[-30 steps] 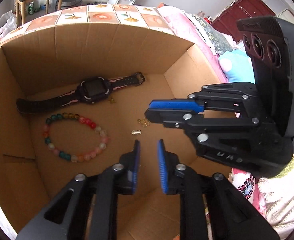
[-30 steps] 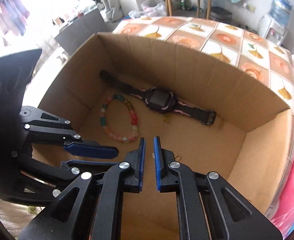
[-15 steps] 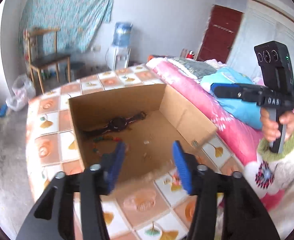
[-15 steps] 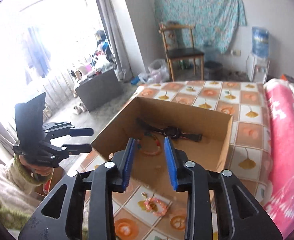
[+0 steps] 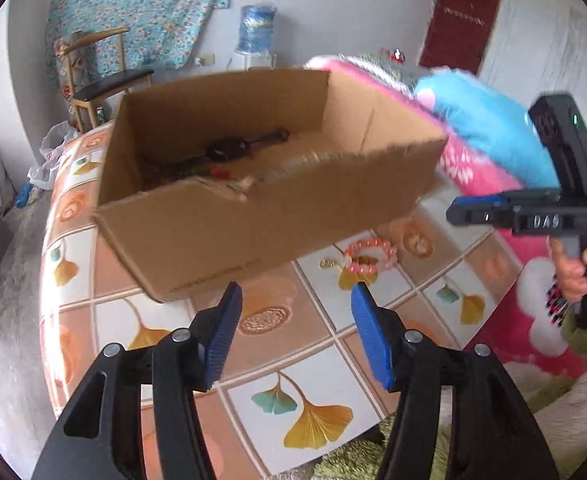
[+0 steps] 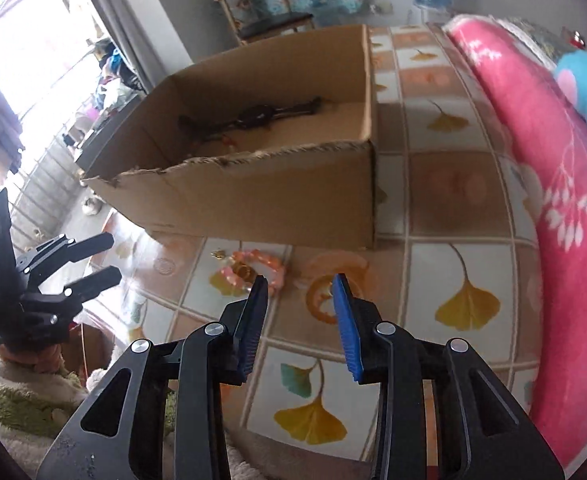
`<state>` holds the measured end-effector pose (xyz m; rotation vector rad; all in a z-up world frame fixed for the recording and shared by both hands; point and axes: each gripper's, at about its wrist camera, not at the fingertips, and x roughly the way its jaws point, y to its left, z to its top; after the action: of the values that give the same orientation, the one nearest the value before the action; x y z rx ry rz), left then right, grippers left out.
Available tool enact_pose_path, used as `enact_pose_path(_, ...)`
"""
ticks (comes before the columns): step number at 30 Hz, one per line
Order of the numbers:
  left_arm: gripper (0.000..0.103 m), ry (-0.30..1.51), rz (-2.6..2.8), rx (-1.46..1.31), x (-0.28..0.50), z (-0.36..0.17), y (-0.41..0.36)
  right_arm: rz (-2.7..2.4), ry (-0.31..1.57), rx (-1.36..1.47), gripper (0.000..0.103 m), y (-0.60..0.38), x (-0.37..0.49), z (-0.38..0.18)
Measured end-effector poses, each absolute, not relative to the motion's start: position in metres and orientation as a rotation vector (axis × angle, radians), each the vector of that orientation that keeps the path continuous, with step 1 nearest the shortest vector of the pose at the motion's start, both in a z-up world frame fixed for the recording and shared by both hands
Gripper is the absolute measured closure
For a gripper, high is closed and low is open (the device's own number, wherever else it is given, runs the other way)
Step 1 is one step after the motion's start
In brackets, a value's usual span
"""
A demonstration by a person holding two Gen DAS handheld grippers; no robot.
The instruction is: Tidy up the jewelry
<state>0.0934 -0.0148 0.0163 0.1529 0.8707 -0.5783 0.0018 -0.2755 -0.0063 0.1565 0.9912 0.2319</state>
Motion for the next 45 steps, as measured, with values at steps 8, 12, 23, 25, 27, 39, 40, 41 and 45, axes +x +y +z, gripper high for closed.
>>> enact_pose_path(8,0.048,0.831,-0.641,0.265,0.097,-0.007,-0.059,0.208,0.995,0.146,0.085,-0.276,-0.005,-0.02)
enact_pose_path(12,0.053,0.801,-0.717,0.309,0.096,-0.01,-0.082,0.205,1.003,0.146,0.088,-0.277,0.003,-0.03)
enact_pose_path(23,0.075,0.811,-0.802,0.449,0.108,-0.034,-0.136,0.211,1.011,0.213,0.089,-0.289,0.01,-0.047)
enact_pose_path(25,0.084,0.834,-0.795,0.461,0.113,-0.04,-0.141,0.214,1.015,0.224,0.088,-0.291,0.009,-0.049)
enact_pose_path(27,0.093,0.836,-0.804,0.443,0.115,-0.041,-0.143,0.214,1.017,0.23,0.088,-0.293,0.009,-0.051)
enact_pose_path(39,0.094,0.74,-0.71,0.358,0.11,0.007,-0.101,0.244,1.027,0.277,0.088,-0.304,0.014,-0.056)
enact_pose_path(40,0.094,0.751,-0.695,0.351,0.111,0.01,-0.093,0.249,1.027,0.28,0.088,-0.304,0.014,-0.057)
enact_pose_path(41,0.094,0.761,-0.671,0.351,0.111,0.013,-0.082,0.255,1.028,0.286,0.088,-0.304,0.014,-0.058)
enact_pose_path(45,0.093,0.873,-0.63,0.366,0.107,0.002,-0.054,0.274,1.025,0.296,0.088,-0.308,0.016,-0.057)
